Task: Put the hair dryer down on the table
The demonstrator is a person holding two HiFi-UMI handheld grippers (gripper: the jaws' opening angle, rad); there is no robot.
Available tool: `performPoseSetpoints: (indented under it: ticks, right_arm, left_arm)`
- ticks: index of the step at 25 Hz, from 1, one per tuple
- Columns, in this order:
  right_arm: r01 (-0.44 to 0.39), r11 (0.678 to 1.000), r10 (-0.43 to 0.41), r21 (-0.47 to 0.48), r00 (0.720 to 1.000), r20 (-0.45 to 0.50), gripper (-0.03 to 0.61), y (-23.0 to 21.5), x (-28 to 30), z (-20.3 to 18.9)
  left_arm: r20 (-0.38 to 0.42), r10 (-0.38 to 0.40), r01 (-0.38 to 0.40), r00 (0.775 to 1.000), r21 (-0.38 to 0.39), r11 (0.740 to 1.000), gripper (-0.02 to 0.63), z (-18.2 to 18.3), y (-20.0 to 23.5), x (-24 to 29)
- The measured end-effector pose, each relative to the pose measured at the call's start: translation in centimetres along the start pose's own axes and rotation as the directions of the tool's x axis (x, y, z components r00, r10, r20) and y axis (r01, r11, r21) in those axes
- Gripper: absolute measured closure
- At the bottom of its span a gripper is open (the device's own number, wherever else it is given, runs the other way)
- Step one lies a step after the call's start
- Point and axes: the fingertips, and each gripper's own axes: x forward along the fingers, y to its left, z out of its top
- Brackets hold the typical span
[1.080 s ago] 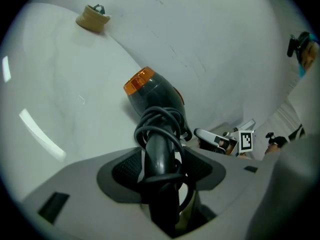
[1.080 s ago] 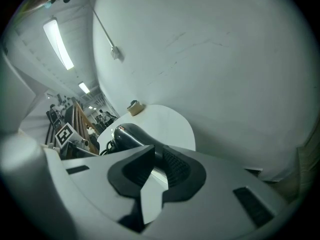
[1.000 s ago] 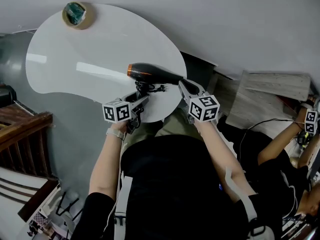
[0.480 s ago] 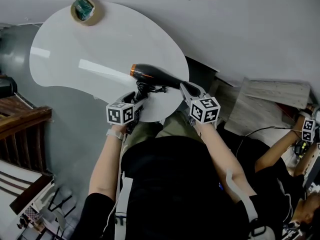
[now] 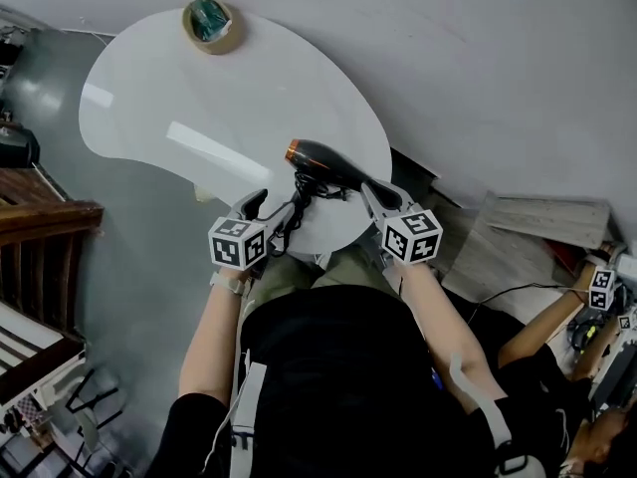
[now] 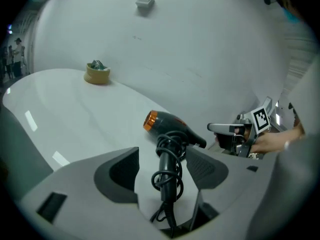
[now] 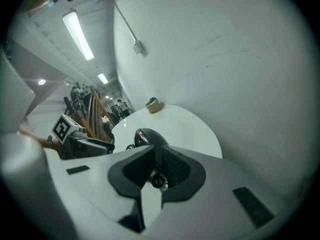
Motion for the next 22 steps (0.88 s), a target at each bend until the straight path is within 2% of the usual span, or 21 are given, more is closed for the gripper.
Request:
performPoseSetpoints:
  ticks: [6, 10, 13, 17, 20, 22]
  right_arm:
    - [-0.056, 0.996, 0.055, -0.070, 0.998, -0.005, 0.531, 5.6, 0.7, 3.4]
    - [-0.118, 0.987, 0.121, -0.111, 0.992, 0.021, 0.532, 10.9, 0.4, 6.4]
    - [-0.156, 0.977, 0.164, -0.146, 0.985, 0.047, 0.532, 14.6, 0.2, 8.6]
    - [-0.193, 0.965, 0.208, -0.179, 0.976, 0.065, 0.534, 18.7, 0.1, 10.9]
    - [-0.215, 0.955, 0.235, -0.203, 0.969, 0.079, 0.534, 21.2, 0.0, 12.4]
    - [-0.228, 0.948, 0.253, -0.222, 0.964, 0.088, 0.534, 22.8, 0.0, 13.3]
  left_arm:
    - [0.160, 0.009, -0.012, 0.987, 0.016, 1.000, 0.397, 4.4, 0.7, -5.8]
    - [0.245, 0.010, -0.013, 0.970, 0.010, 1.000, 0.423, 6.5, 1.3, -10.2]
    - [0.320, 0.008, 0.000, 0.948, -0.023, 1.000, 0.477, 8.2, 2.1, -13.4]
    - [0.425, 0.031, 0.001, 0.905, -0.075, 0.997, 0.574, 10.6, 2.9, -17.9]
    - [0.475, 0.032, -0.015, 0.880, -0.039, 0.999, 0.603, 12.3, 2.7, -20.8]
    - [0.488, 0.035, -0.044, 0.872, 0.008, 0.999, 0.603, 13.1, 2.6, -22.2]
